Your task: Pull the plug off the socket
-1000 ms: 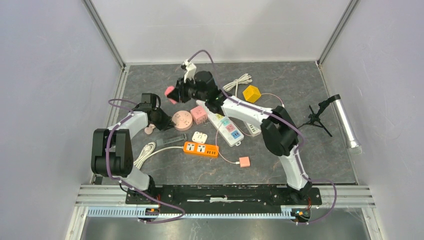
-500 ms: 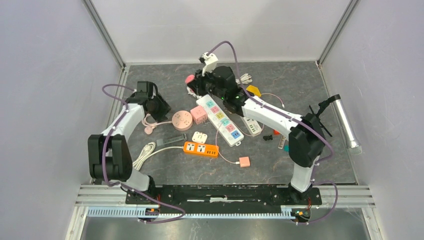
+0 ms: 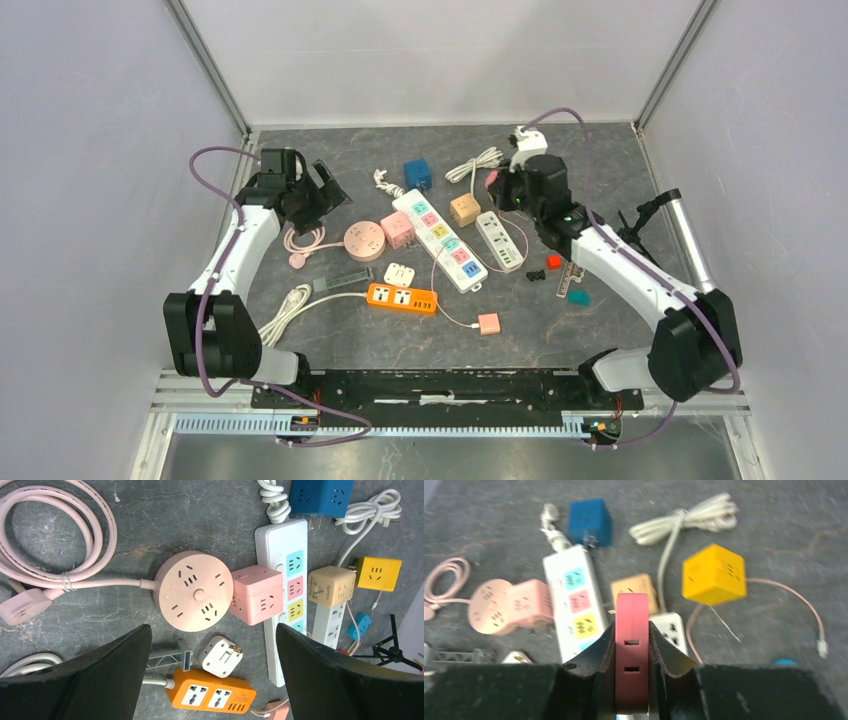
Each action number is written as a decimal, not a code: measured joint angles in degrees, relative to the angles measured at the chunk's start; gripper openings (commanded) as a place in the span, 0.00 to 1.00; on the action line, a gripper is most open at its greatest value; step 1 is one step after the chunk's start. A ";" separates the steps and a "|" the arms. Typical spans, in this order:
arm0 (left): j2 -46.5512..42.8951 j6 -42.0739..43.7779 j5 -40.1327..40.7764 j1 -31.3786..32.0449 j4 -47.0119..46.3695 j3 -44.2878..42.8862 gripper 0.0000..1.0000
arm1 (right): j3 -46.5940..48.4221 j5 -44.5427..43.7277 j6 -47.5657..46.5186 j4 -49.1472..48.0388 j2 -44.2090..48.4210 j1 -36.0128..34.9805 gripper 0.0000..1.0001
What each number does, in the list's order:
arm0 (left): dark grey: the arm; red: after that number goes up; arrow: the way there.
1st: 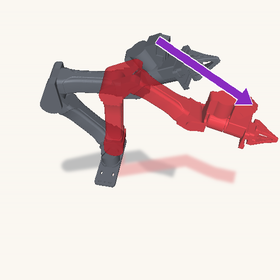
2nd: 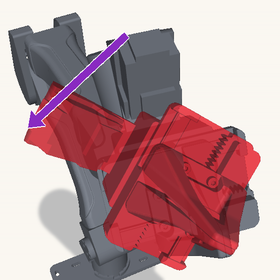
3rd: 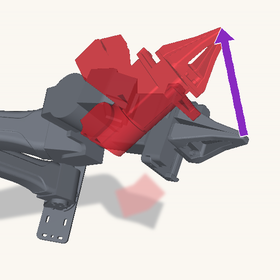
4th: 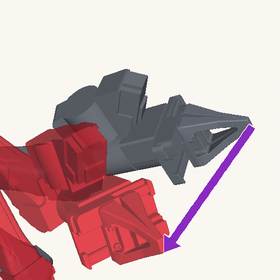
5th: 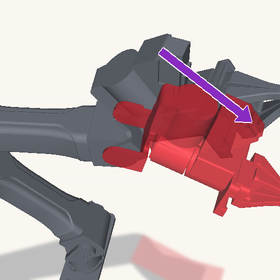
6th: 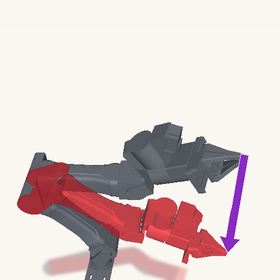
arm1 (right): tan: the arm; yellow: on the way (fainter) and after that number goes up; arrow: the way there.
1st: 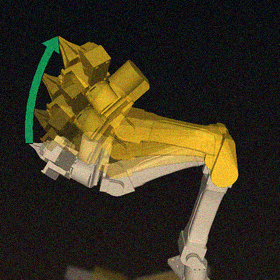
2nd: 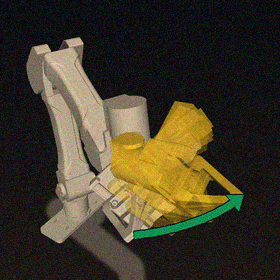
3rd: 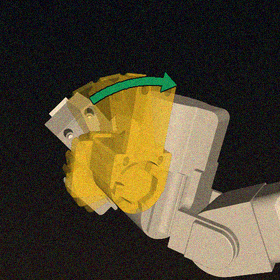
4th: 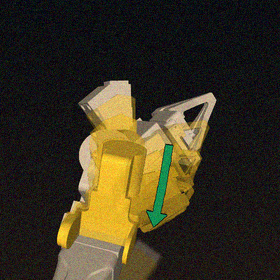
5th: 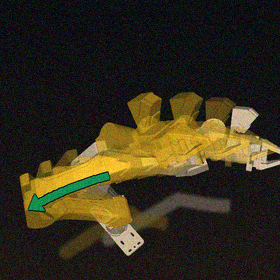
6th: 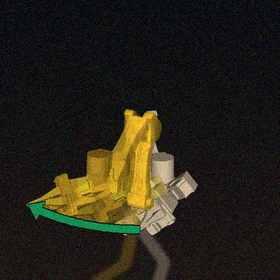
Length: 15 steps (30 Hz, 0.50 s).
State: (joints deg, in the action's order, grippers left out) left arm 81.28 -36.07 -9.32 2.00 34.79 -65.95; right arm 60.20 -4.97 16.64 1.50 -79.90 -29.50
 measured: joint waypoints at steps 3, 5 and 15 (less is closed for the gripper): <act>0.00 0.85 -0.85 0.00 0.24 0.00 1.00 | -4.15 2.58 -0.39 2.69 3.54 4.20 0.00; 0.00 1.29 -1.49 0.00 0.33 0.00 1.00 | -7.28 6.10 -0.70 4.55 5.66 5.97 0.00; -0.02 1.95 -3.50 0.00 0.31 0.00 1.00 | -19.89 21.46 -1.51 10.80 10.99 6.43 0.17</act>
State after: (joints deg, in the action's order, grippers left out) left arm 81.25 -34.13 -12.82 2.00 35.09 -65.95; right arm 40.32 16.49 15.14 12.29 -68.90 -23.07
